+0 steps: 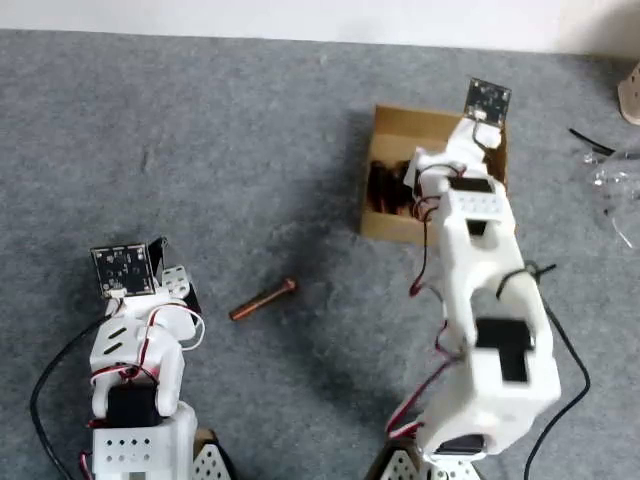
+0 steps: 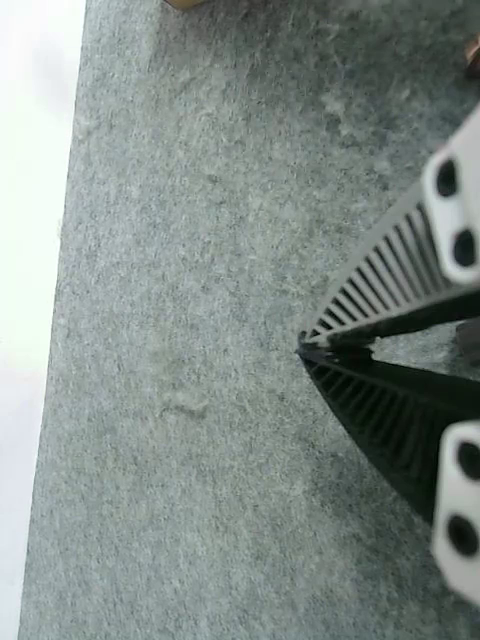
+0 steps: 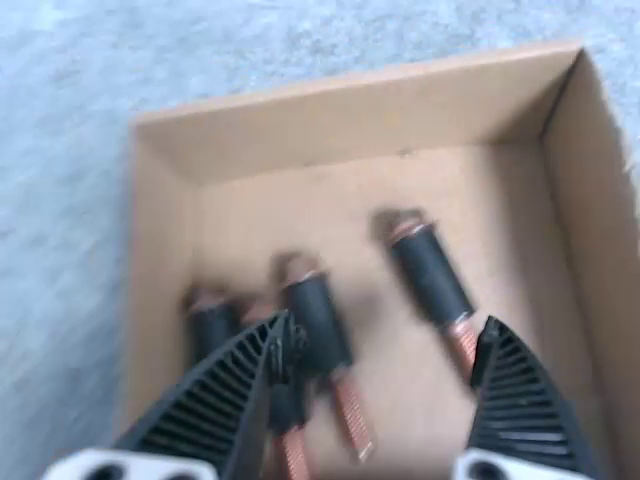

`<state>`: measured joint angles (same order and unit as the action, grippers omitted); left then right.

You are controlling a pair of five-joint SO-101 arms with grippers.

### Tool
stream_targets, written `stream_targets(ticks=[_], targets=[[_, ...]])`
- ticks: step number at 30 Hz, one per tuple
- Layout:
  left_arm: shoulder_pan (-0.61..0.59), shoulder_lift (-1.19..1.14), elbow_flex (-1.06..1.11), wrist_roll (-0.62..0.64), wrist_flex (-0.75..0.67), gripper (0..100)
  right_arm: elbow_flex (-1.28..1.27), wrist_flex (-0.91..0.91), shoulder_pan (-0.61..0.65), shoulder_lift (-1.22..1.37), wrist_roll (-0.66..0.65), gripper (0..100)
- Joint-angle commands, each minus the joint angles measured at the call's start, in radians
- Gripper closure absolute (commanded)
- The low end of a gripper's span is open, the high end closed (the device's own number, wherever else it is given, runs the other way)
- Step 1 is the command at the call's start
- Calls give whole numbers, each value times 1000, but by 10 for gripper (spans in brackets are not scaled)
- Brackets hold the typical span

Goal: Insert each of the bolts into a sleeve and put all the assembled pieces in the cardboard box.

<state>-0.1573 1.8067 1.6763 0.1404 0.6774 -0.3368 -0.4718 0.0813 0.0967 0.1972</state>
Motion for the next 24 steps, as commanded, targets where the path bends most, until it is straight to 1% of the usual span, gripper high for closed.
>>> stream_targets(ticks=[1,4,5,10,13,17,20,21,23,24], targets=[[-4,12,19,-5,3,993,-133,-7,108,-243,6,746],[-7,12,19,-5,3,993,-274,-7,223,-426,-2,746],[-7,12,19,-5,3,993,-317,-7,266,-487,-25,746],[-8,12,19,-5,3,993,-538,-7,496,-760,-180,746],[-31,15,19,-3,2,993,-650,-8,595,-886,-288,746],[-87,16,19,-5,2,993,-754,-8,665,-981,-396,746],[-107,16,18,-23,2,992,-786,-8,674,-969,-411,746],[-122,16,15,-69,2,992,-789,-8,674,-958,-413,746],[-176,18,10,-216,0,992,-789,-8,679,-926,-414,746],[-189,18,10,-245,-2,993,-789,-8,679,-908,-414,746]])
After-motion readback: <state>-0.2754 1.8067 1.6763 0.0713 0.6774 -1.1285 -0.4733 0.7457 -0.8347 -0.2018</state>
